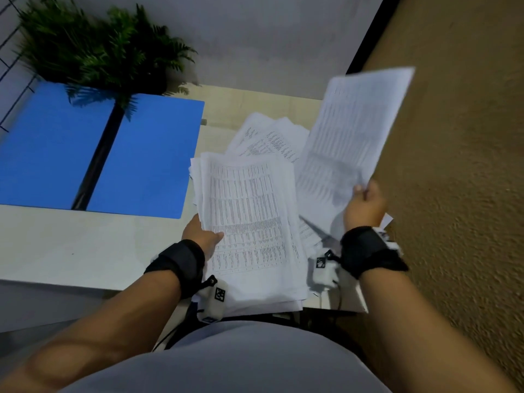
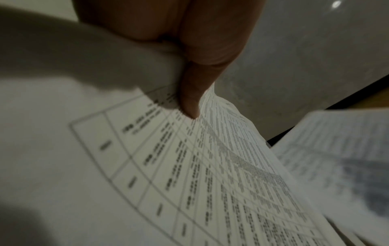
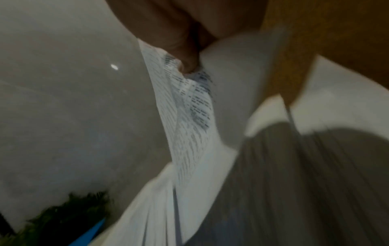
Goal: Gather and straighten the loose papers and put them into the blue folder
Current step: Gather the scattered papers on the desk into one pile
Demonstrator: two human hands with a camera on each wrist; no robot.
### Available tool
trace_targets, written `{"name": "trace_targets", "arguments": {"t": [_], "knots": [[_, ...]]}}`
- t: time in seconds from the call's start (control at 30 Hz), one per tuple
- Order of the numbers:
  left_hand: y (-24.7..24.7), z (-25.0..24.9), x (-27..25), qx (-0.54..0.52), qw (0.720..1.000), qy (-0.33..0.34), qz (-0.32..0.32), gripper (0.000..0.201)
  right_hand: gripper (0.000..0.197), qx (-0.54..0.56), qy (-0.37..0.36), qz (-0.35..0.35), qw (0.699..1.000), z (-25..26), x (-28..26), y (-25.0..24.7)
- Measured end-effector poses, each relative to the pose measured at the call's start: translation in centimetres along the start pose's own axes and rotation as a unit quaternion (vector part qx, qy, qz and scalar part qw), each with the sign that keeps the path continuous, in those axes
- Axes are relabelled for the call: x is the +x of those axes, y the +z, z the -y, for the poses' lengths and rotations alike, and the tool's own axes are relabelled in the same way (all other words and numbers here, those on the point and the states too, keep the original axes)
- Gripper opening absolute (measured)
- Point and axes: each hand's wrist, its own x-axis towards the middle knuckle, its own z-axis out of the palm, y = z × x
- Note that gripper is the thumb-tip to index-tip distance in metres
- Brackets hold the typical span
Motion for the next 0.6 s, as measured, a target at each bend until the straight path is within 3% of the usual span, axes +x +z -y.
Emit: {"name": "trace_targets", "arguments": {"t": [0.13, 0.2, 0.27, 0.33, 0.43, 0.47, 0.53, 0.6], "knots": [[-0.4, 0.0, -0.1, -0.018, 1.000, 0.011, 0.014, 0.058, 0.029, 0.137, -0.122, -0.035, 0.982, 6.2, 0.9, -3.4], [-0.4, 0.2, -0.1, -0.025, 0.999, 0.012, 0.022, 0.060, 0.031, 0.170, -0.127, 0.001, 0.977, 6.9, 1.3, -3.4], [-0.1, -0.3, -0.8, -0.004, 1.000, 0.026, 0.008, 0.049, 0.025, 0.148, -0.087, 0.082, 0.982, 5.5, 1.1, -2.0], [0.0, -1.1, -1.2, 0.031, 0.999, 0.031, -0.010, 0.047, 0.018, 0.071, -0.040, 0.169, 0.982, 2.6, 0.1, -0.1], [-0.3, -2.1, -0.8, 0.092, 0.996, 0.009, -0.013, 0.076, 0.024, -0.154, -0.030, 0.220, 0.963, -1.4, -2.6, 2.2], [-0.5, -2.1, -0.2, 0.089, 0.996, -0.001, -0.001, 0.088, 0.016, -0.216, -0.026, 0.224, 0.950, -2.6, -3.6, 3.0], [-0.7, -1.9, 0.2, 0.021, 0.998, -0.037, 0.047, 0.112, 0.031, -0.308, 0.002, 0.255, 0.917, -4.2, -5.5, 4.3], [-0.5, -1.4, -0.6, -0.025, 0.995, -0.063, 0.073, 0.110, 0.036, -0.342, -0.001, 0.282, 0.896, -5.1, -6.8, 5.2]]}}
